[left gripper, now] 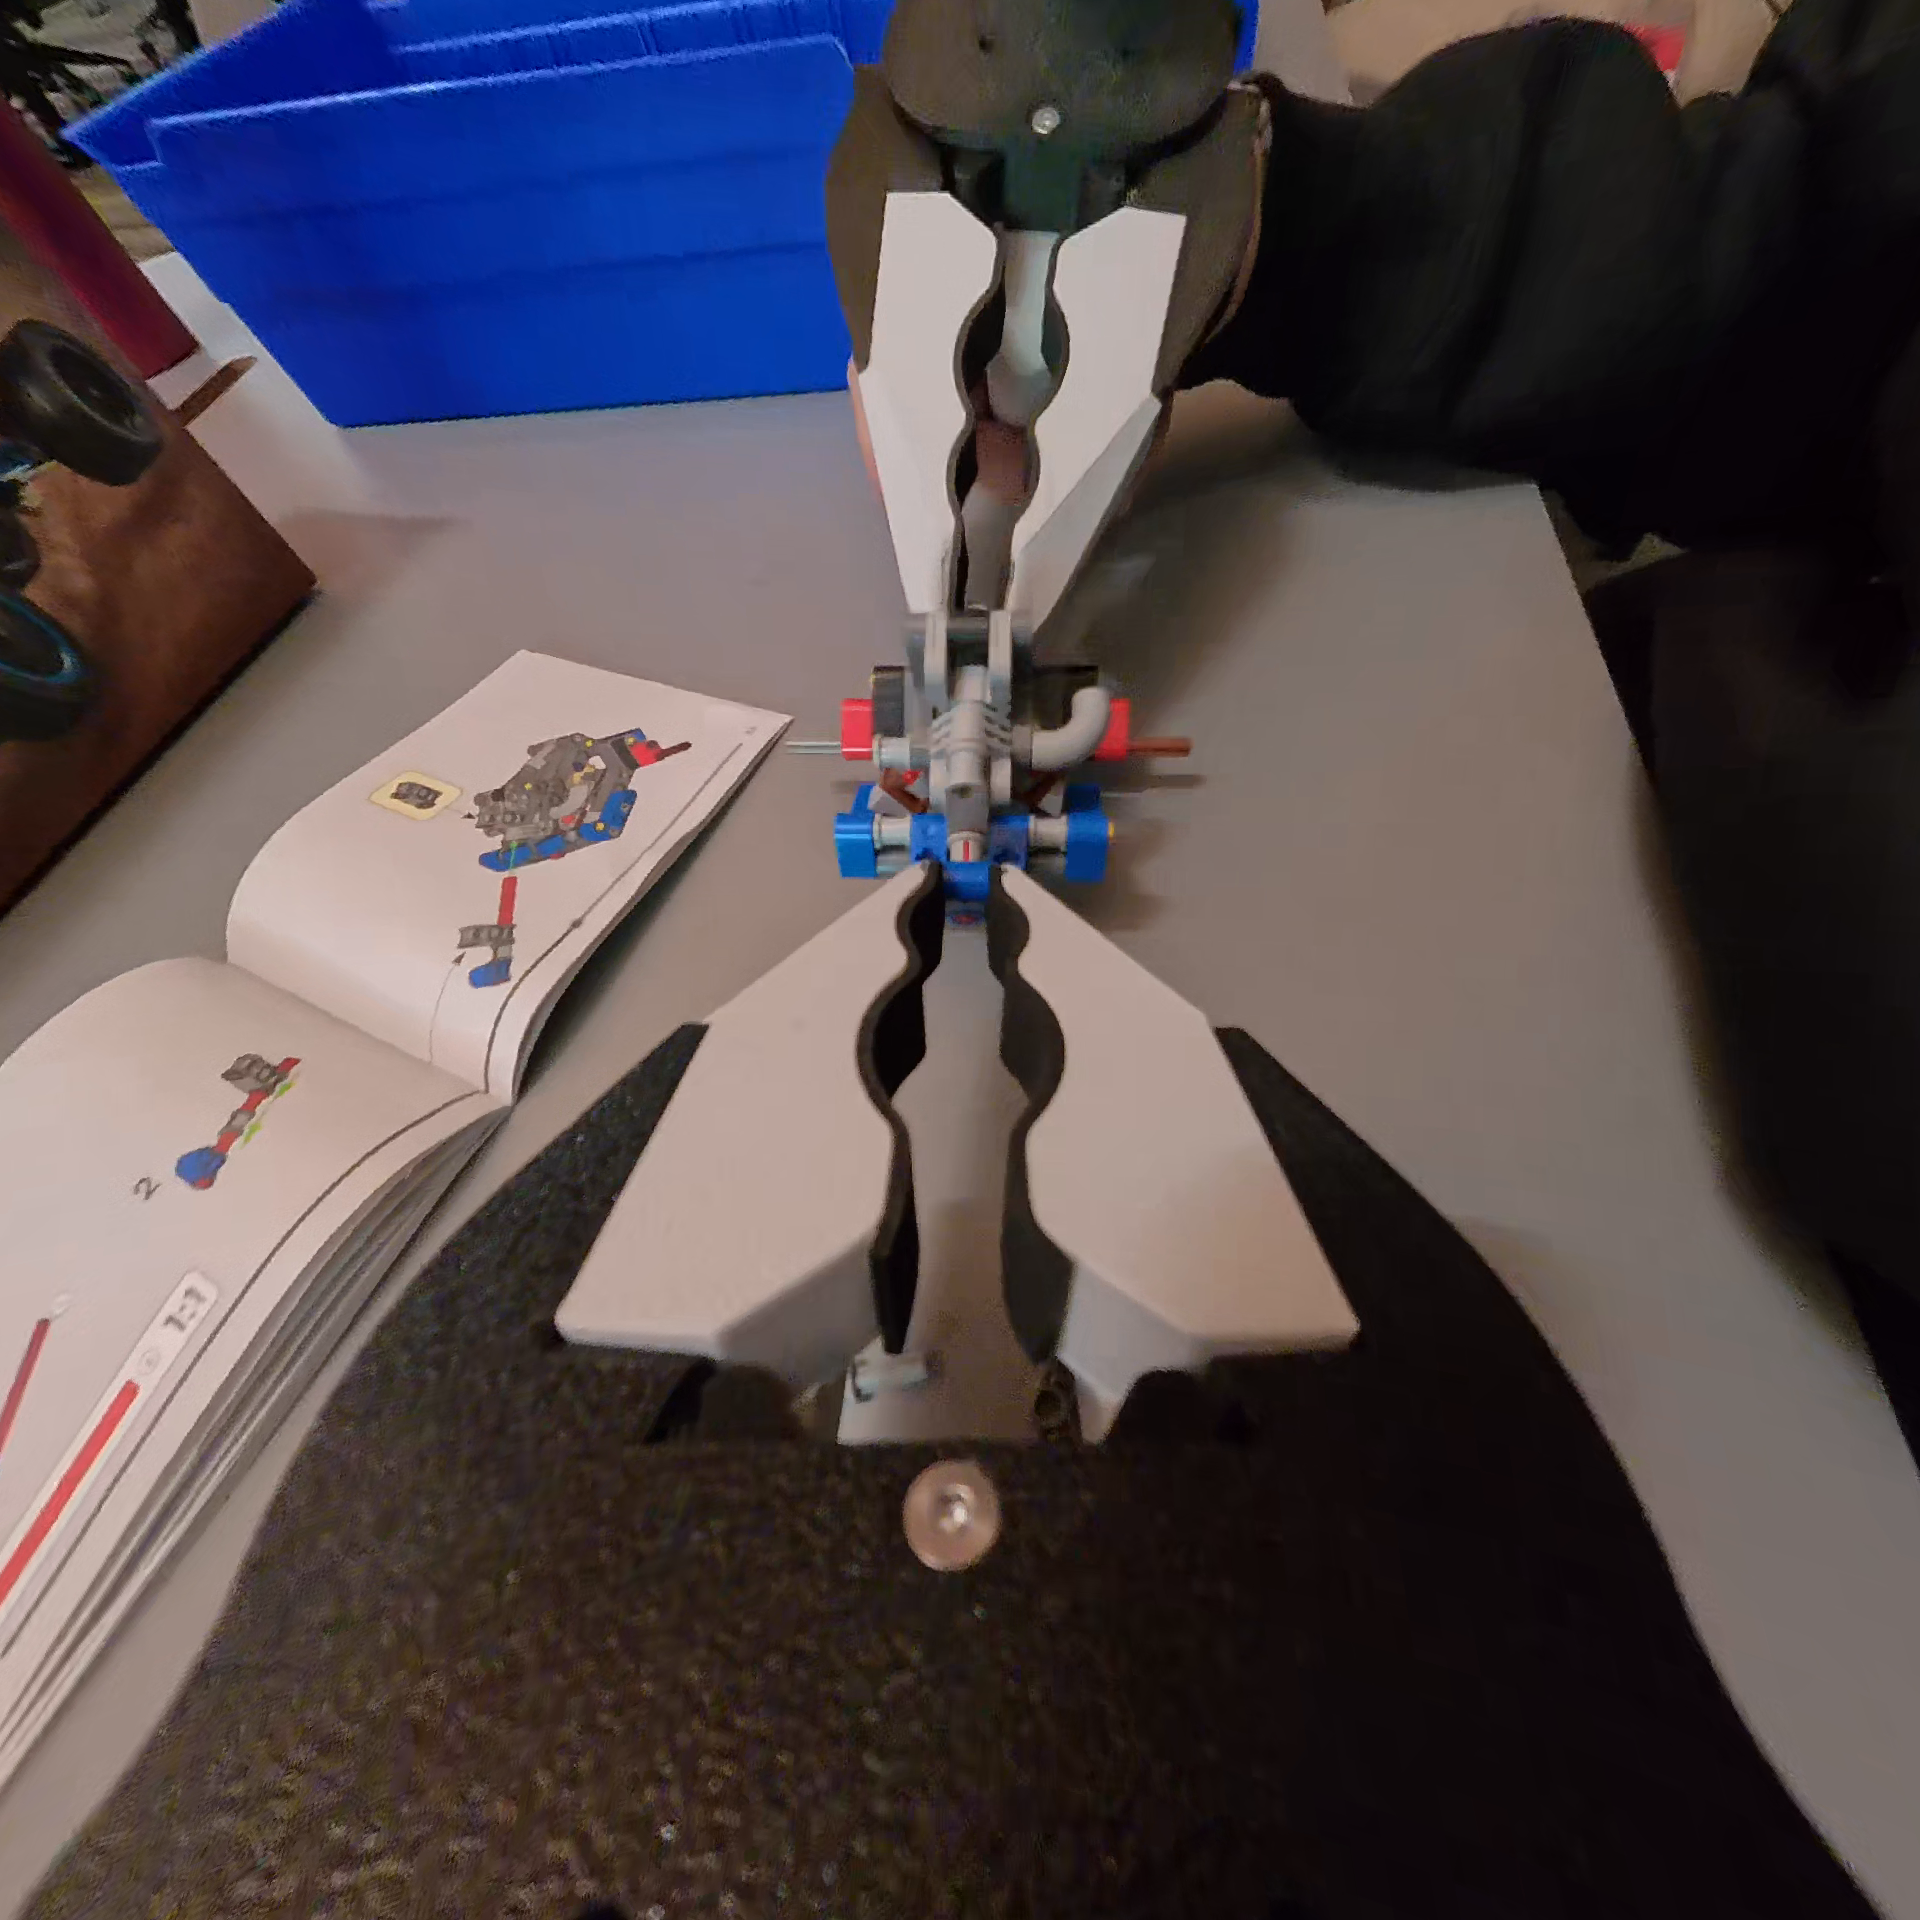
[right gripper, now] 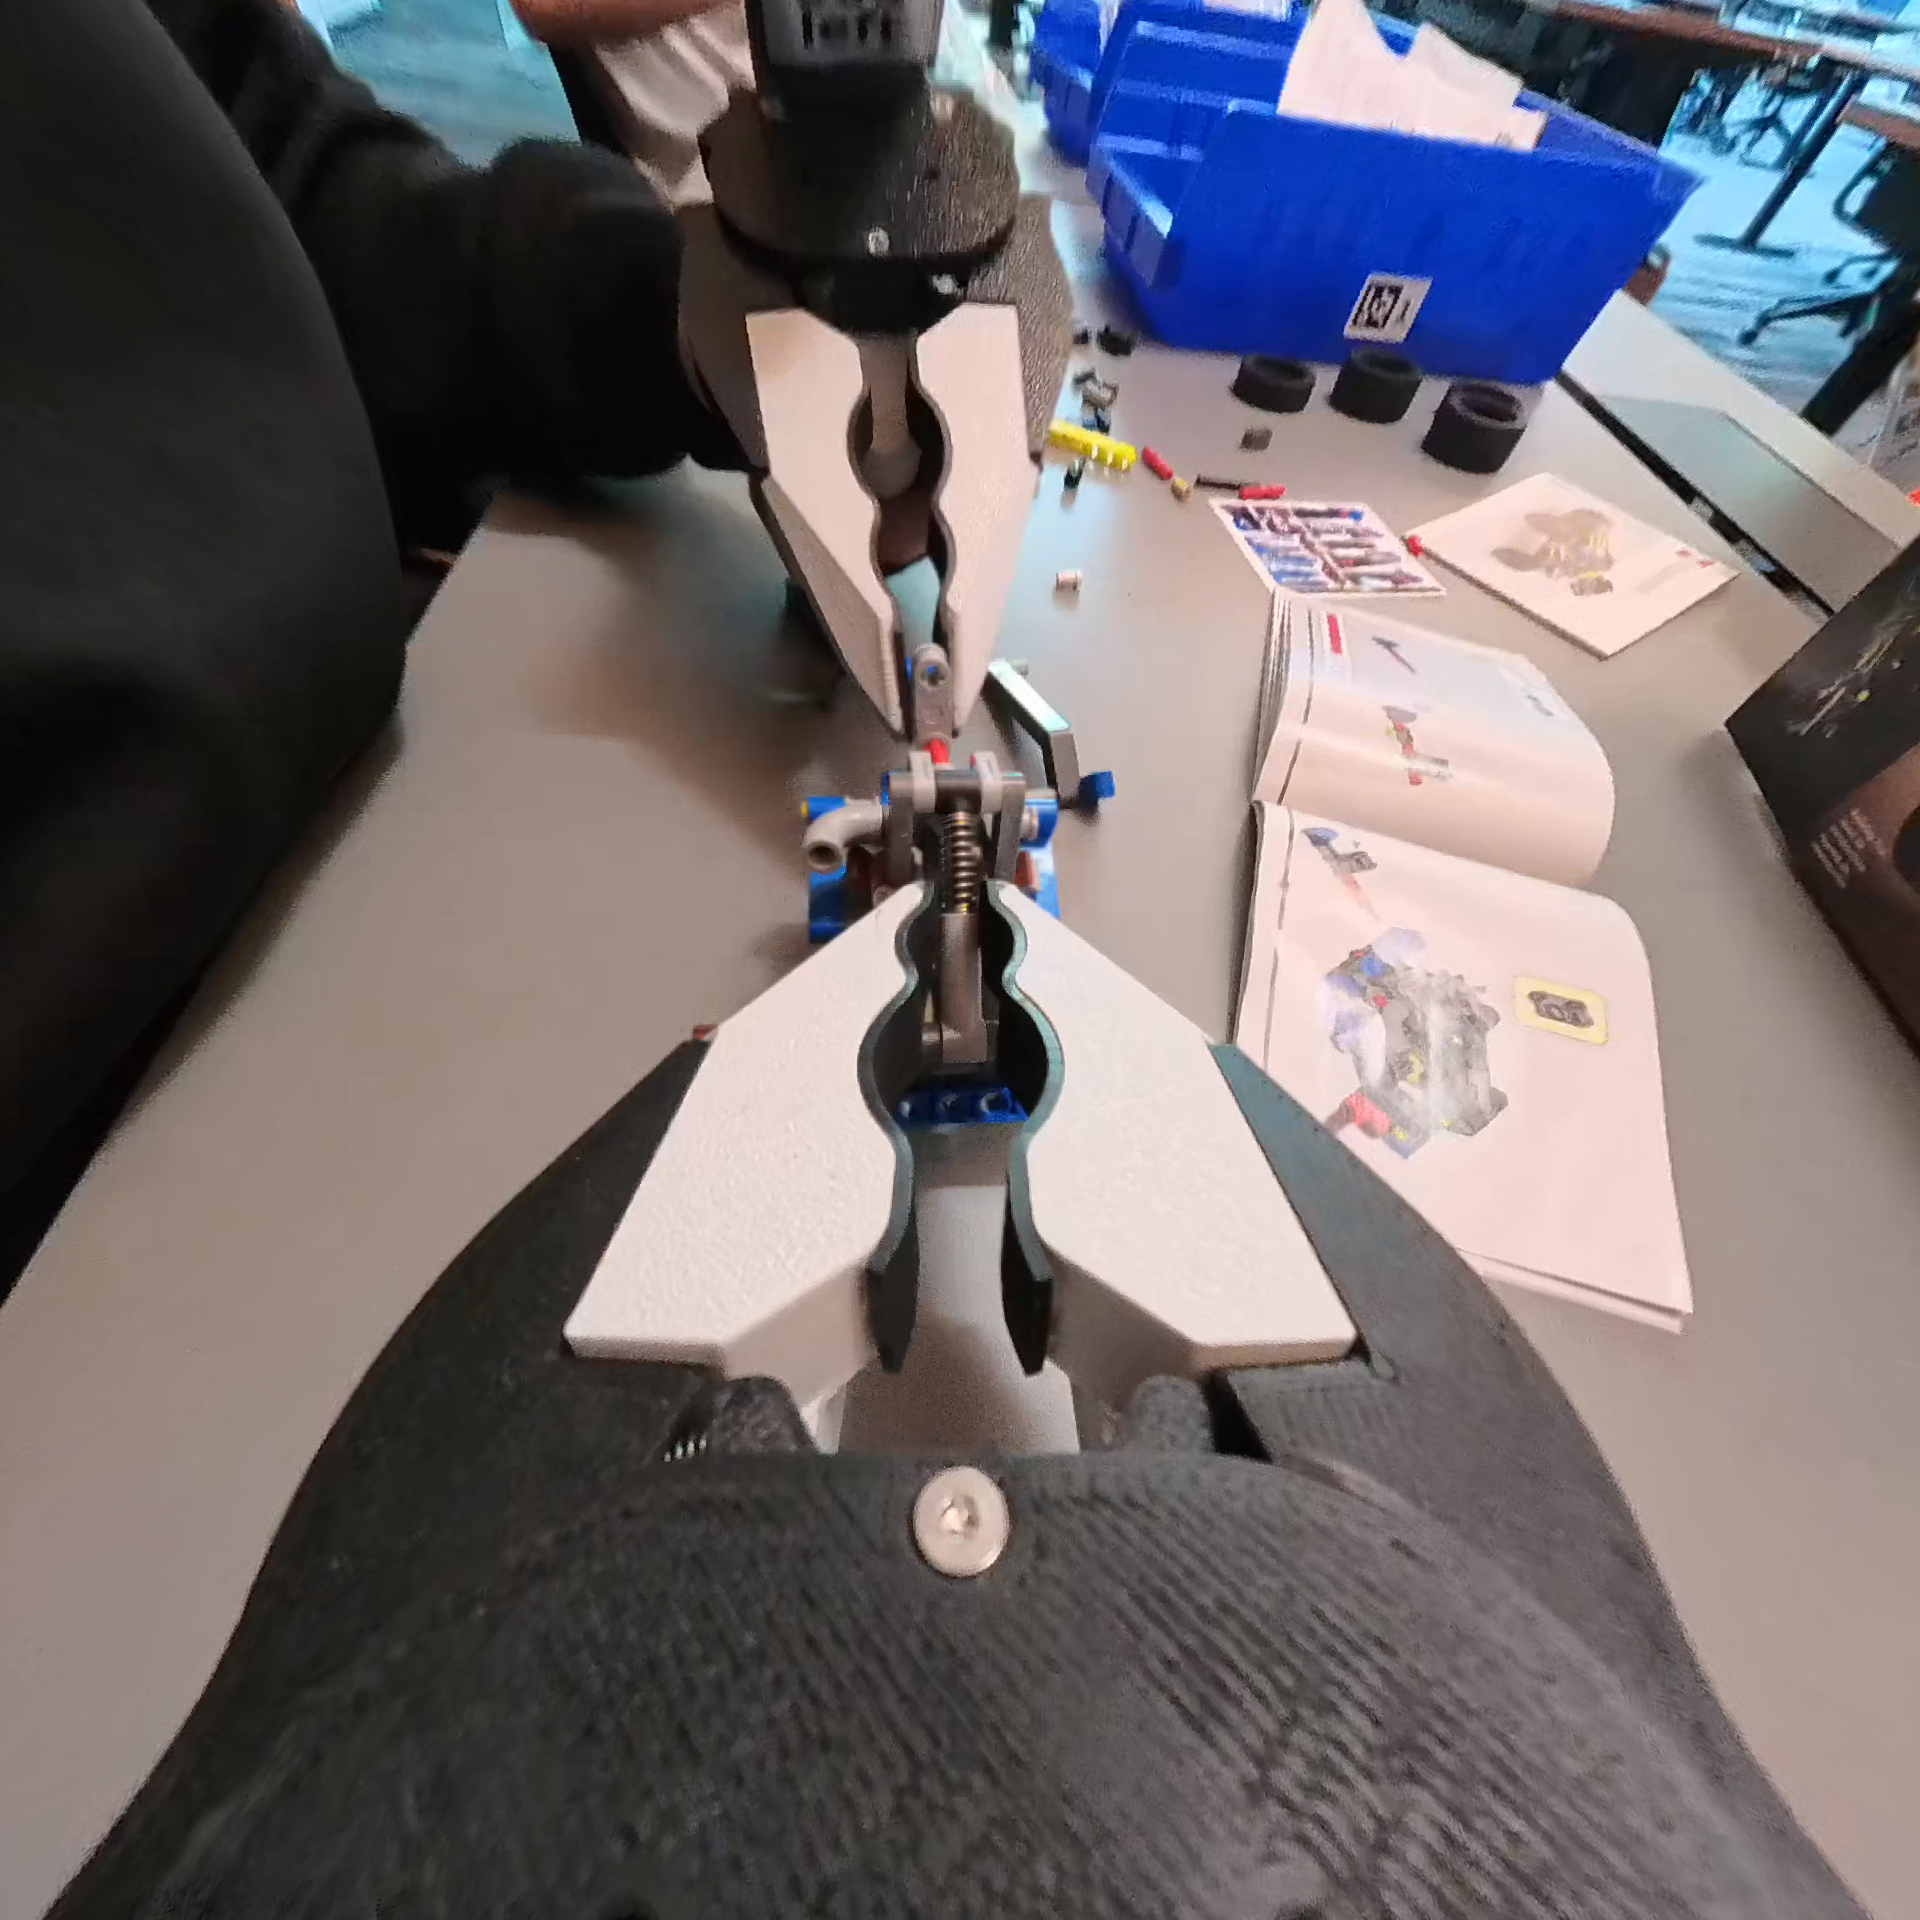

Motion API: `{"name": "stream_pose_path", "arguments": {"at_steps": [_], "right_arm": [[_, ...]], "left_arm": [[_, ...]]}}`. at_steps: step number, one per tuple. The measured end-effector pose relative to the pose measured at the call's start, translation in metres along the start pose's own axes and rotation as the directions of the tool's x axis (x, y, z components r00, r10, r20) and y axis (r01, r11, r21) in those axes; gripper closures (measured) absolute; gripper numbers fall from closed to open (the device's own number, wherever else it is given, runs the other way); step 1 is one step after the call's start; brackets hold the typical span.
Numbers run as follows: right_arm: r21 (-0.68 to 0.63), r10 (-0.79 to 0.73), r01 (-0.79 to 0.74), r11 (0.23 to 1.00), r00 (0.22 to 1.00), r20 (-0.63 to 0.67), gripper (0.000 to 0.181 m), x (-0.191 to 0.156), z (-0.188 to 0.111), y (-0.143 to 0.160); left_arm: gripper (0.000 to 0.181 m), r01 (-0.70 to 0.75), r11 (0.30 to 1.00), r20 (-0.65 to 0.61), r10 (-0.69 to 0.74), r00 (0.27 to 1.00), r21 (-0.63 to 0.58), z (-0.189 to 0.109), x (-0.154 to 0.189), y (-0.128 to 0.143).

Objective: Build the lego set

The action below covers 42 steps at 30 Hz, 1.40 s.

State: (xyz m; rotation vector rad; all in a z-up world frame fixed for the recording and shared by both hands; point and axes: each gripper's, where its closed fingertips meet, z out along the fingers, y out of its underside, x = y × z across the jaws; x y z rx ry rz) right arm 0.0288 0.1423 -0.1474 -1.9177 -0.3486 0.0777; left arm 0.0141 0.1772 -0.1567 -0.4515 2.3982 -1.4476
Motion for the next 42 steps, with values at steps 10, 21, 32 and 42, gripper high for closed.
{"name": "stream_pose_path", "arguments": {"at_steps": [10,21,32,42], "right_arm": [[-0.084,-0.042,0.040,0.996,0.999,-0.023,0.177,0.000,0.004,0.012],[-0.013,-0.042,0.042,0.999,0.999,-0.033,0.168,0.000,0.001,-0.003],[-0.074,0.006,-0.009,0.997,0.999,-0.041,0.149,0.004,0.006,0.001],[-0.098,0.022,-0.022,0.995,1.000,0.002,0.160,-0.001,0.014,0.004]], "left_arm": [[0.176,0.020,0.997,-0.038,-0.023,0.999,-0.074,0.014,-0.001,0.009],[0.176,0.010,0.997,-0.016,-0.011,1.000,-0.074,0.014,-0.005,0.010],[0.176,-0.028,0.995,-0.014,0.027,1.000,-0.100,0.015,-0.005,0.015],[0.176,-0.052,0.993,-0.026,0.049,0.998,-0.105,0.016,-0.004,0.015]]}}
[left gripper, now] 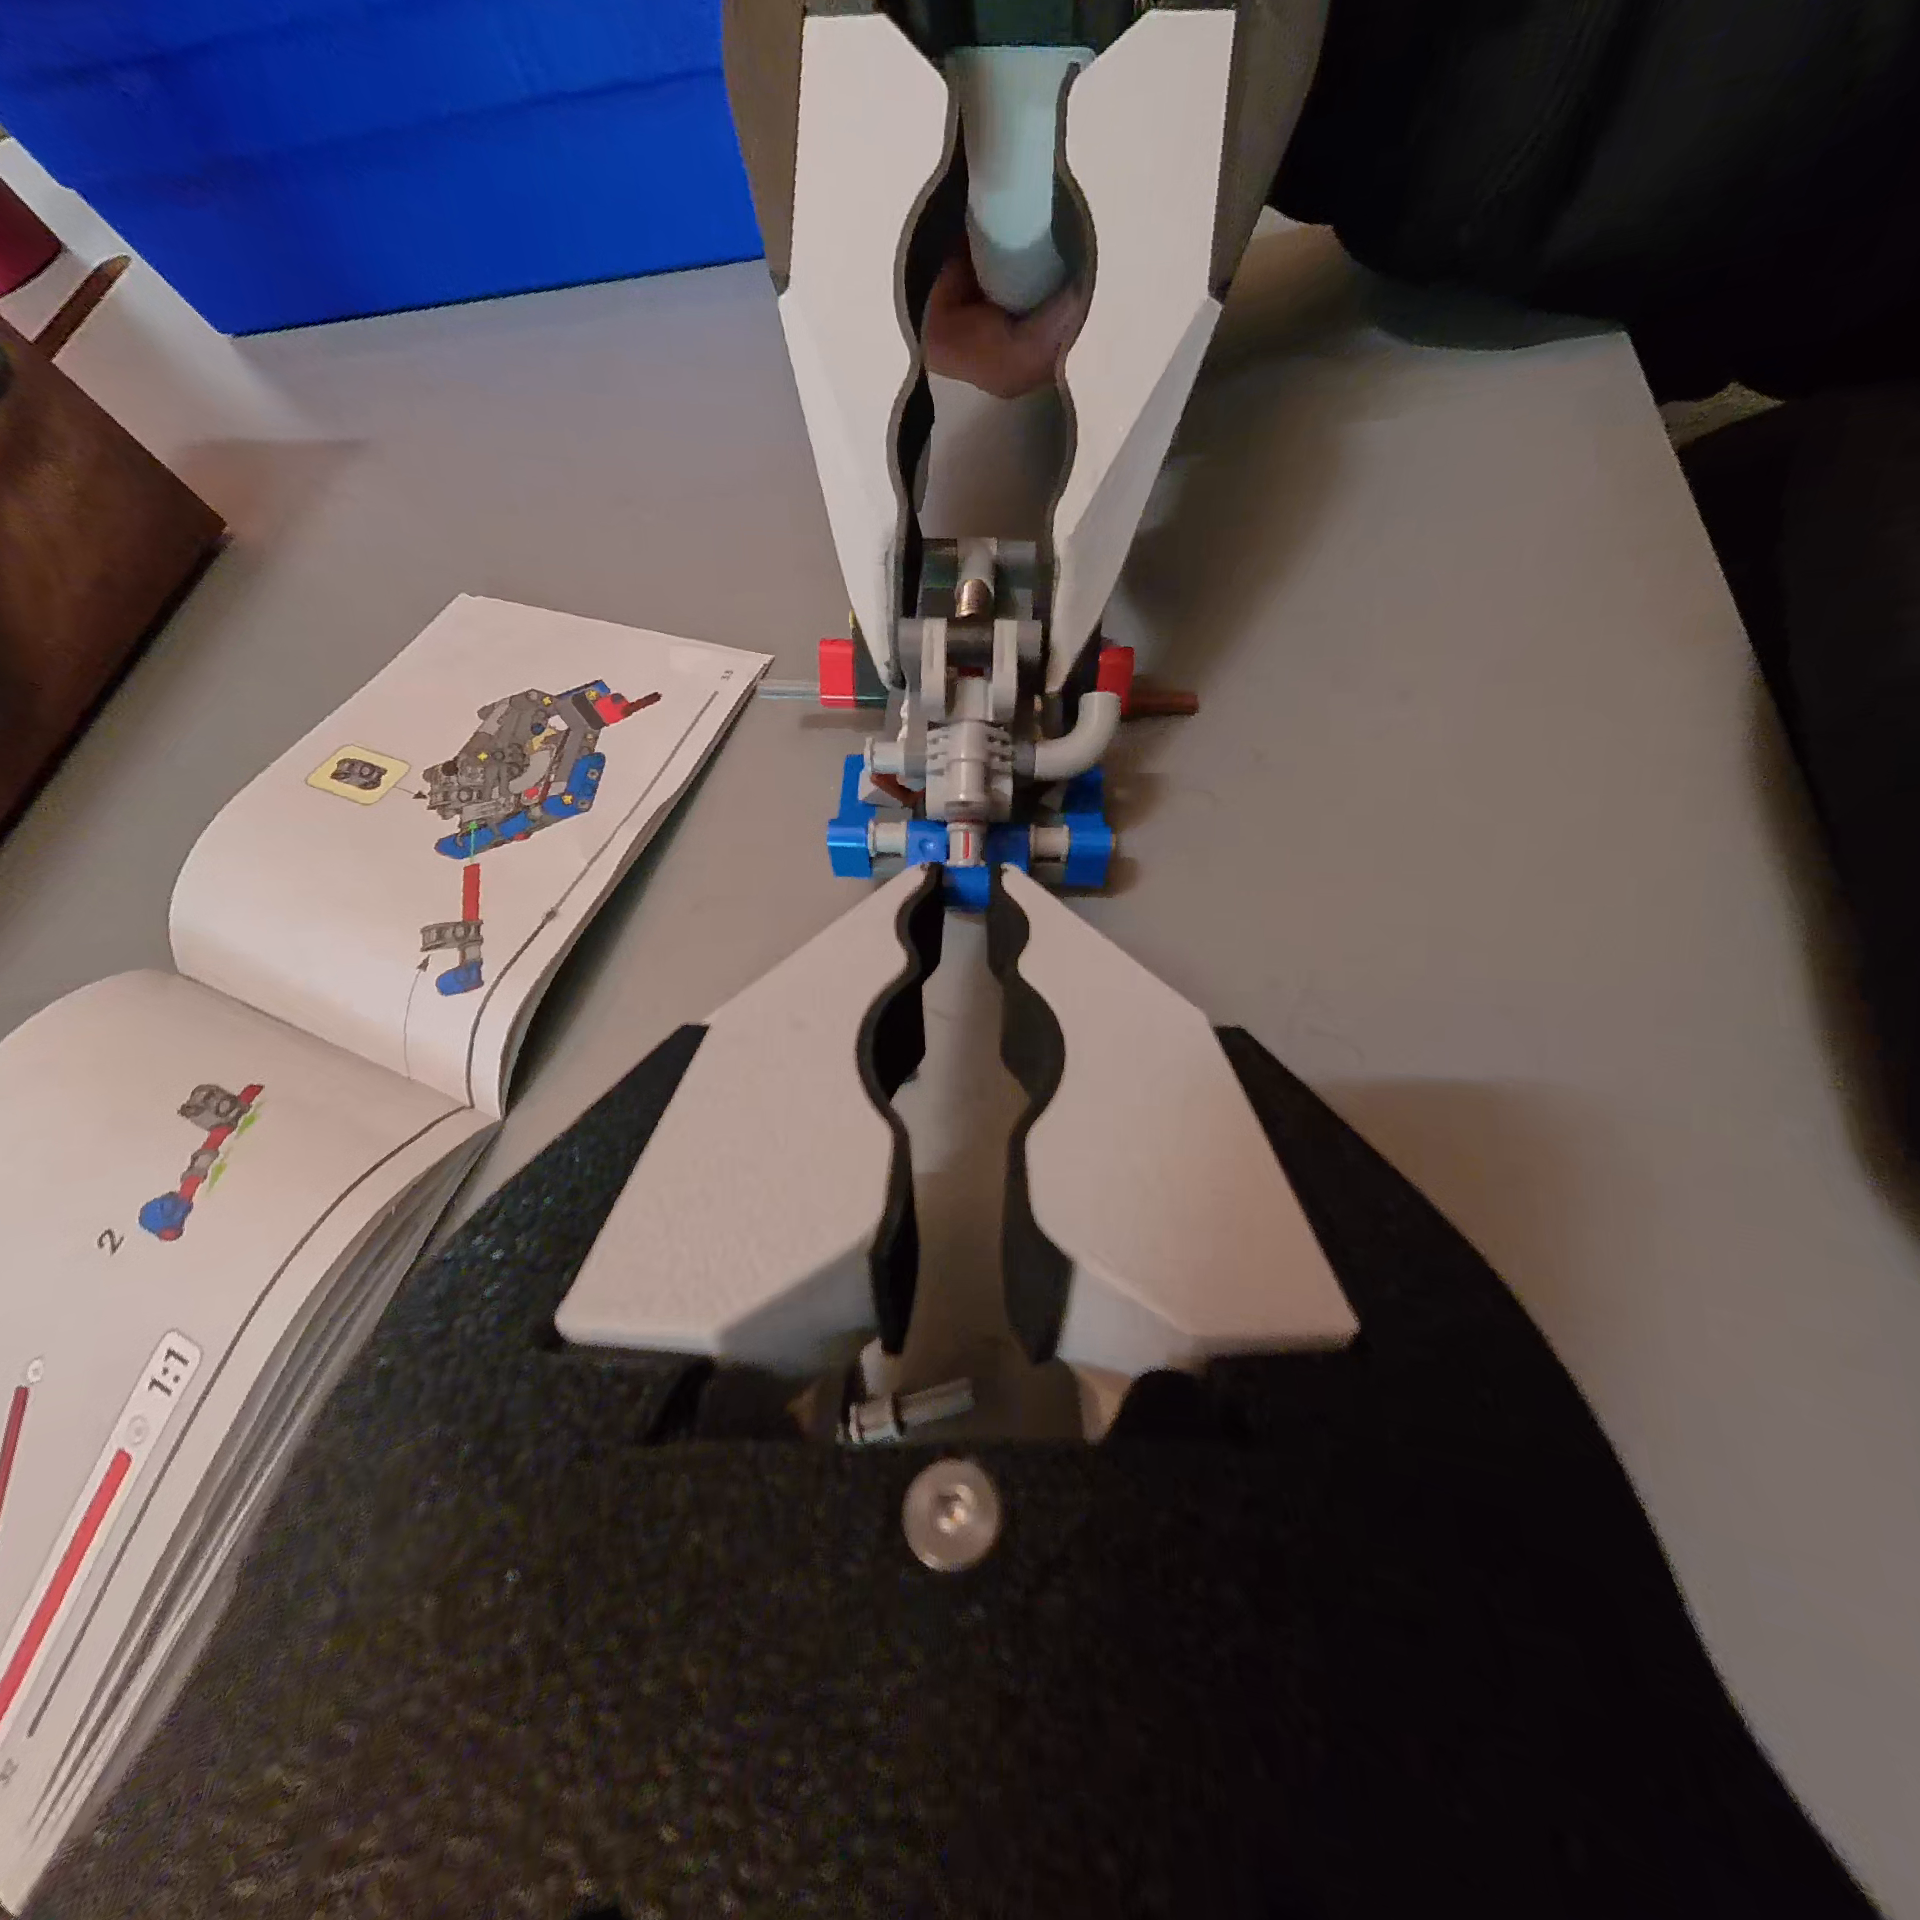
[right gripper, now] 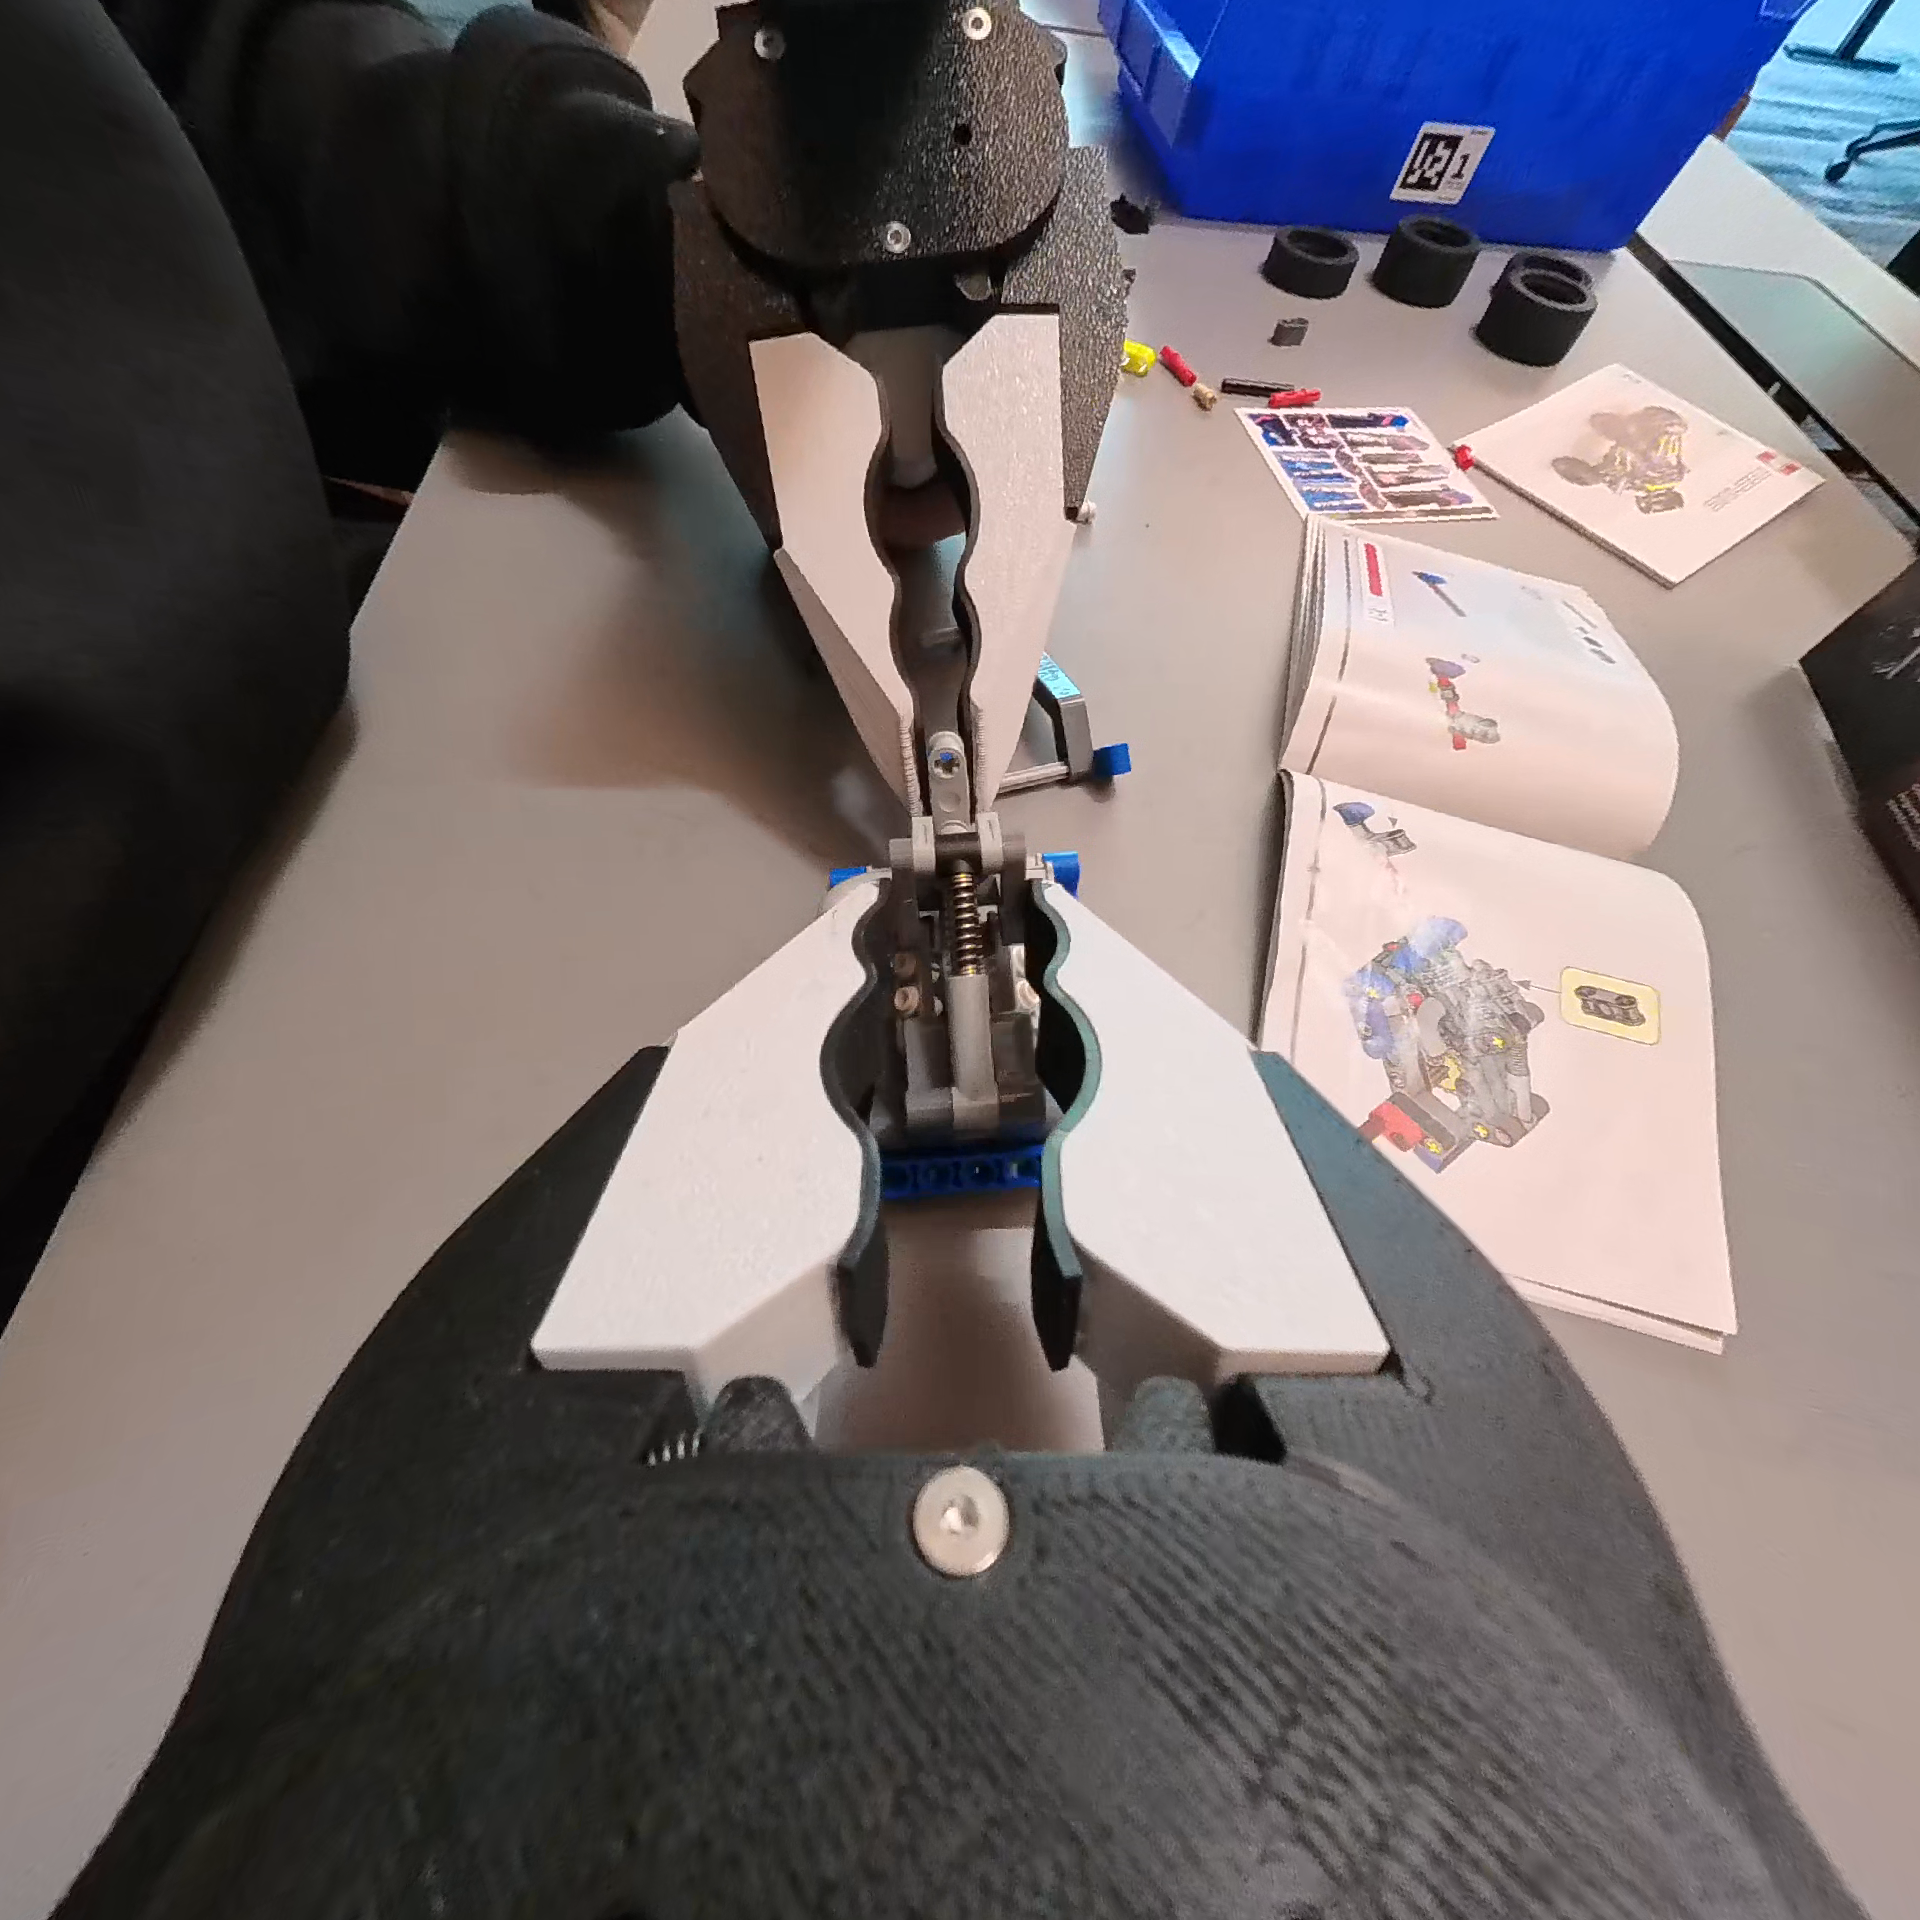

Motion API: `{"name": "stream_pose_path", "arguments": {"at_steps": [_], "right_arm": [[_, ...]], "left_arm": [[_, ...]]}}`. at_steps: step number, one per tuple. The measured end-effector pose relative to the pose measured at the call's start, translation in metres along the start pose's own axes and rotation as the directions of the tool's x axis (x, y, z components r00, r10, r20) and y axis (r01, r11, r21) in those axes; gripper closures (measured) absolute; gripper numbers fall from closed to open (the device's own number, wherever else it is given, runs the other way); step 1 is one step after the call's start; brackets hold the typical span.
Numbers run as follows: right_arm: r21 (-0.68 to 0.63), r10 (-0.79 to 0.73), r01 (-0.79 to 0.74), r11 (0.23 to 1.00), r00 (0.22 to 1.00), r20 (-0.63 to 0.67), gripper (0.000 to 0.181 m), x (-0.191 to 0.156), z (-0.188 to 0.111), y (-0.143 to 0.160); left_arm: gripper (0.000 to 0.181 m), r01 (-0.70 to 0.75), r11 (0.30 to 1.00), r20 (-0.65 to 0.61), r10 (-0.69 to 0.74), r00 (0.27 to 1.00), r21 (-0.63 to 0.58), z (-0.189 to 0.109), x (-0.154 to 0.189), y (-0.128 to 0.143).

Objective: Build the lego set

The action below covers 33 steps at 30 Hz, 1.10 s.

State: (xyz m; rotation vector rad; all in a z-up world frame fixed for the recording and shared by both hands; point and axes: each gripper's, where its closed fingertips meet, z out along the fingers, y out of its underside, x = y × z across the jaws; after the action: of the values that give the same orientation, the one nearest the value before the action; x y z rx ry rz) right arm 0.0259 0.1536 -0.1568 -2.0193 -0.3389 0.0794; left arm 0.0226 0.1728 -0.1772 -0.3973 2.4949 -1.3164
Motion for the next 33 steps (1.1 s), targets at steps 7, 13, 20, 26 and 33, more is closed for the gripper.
{"name": "stream_pose_path", "arguments": {"at_steps": [7,13,20,26,33], "right_arm": [[0.025,0.011,-0.011,1.000,1.000,-0.005,0.160,0.0003,0.0004,0.0014],[0.018,-0.005,0.005,1.000,1.000,-0.016,0.160,0.0007,0.0011,0.0023],[0.017,0.001,0.000,1.000,1.000,-0.016,0.160,0.0014,0.0013,0.0024],[0.017,0.000,0.000,1.000,1.000,-0.019,0.160,0.0018,0.0011,0.0025],[0.021,-0.003,0.003,1.000,0.999,-0.034,0.160,0.0051,-0.0013,0.0031]], "left_arm": [[0.176,0.063,0.998,-0.054,-0.064,0.997,-0.008,0.0015,0.0005,0.0001],[0.177,0.022,1.000,-0.042,-0.023,0.999,-0.017,0.0033,-0.0006,0.0009],[0.177,0.021,1.000,-0.034,-0.022,0.999,-0.023,0.0035,-0.0012,0.0007],[0.177,0.022,0.999,-0.029,-0.023,0.999,-0.025,0.0040,-0.0015,0.0006],[0.176,-0.005,1.000,-0.008,0.005,1.000,-0.018,0.0070,-0.0040,-0.0006]]}}
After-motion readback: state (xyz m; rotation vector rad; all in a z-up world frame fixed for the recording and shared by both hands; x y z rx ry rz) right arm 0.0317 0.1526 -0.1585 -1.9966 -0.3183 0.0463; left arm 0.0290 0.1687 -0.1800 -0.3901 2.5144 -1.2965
